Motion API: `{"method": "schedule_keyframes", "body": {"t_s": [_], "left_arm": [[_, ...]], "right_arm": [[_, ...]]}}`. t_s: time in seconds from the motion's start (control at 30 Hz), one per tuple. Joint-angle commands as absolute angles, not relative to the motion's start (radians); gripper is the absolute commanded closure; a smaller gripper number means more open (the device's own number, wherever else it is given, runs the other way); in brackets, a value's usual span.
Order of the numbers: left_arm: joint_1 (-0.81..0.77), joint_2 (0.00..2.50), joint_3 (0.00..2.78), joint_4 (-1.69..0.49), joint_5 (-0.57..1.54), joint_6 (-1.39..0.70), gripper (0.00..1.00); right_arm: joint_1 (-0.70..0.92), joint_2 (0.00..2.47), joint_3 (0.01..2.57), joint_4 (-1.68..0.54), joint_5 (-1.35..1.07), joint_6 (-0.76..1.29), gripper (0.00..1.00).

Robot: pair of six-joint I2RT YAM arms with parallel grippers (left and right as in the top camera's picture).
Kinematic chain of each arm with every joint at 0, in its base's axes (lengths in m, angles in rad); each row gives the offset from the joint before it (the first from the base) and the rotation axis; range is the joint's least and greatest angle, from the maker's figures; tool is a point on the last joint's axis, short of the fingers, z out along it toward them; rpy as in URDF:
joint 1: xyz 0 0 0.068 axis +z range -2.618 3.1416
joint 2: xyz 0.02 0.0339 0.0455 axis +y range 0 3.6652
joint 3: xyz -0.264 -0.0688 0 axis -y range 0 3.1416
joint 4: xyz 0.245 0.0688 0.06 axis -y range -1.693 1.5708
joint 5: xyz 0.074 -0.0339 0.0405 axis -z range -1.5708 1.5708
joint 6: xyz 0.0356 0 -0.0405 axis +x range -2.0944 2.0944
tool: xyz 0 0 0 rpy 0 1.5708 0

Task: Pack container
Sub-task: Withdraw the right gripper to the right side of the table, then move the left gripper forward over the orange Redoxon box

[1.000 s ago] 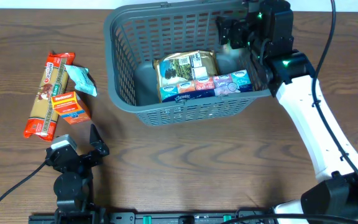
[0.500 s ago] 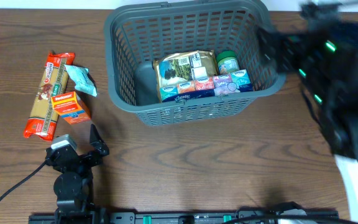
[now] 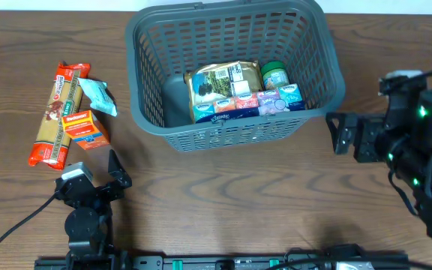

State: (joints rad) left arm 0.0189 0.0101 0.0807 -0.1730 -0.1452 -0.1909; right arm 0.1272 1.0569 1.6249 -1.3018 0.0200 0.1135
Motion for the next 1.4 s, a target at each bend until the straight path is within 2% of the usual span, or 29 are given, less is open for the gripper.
{"method": "schedule_keyframes", "body": {"t_s": [0.0, 0.67, 0.9, 1.1, 1.37], "left_arm": [[0.023, 0.005, 0.056, -0.184, -0.15, -0.196, 0.02], [0.023, 0.005, 0.056, -0.179, -0.134, -0.197, 0.02], [0.023, 0.006, 0.061, -0.187, 0.154, -0.256, 0.02], [0.023, 0.098, 0.224, -0.351, 0.12, -0.263, 0.01], [0.023, 0.477, 0.68, -0.687, -0.103, -0.241, 0.01]], "right_arm": [[0.118, 1.03, 1.625, -1.312, -0.004, 0.152, 0.01], [0.118, 1.031, 1.624, -1.33, -0.004, 0.152, 0.01], [0.118, 1.031, 1.624, -1.33, -0.005, 0.152, 0.01], [0.118, 1.031, 1.624, -1.33, -0.004, 0.152, 0.01], [0.118, 1.031, 1.624, -1.33, -0.004, 0.152, 0.01]]}}
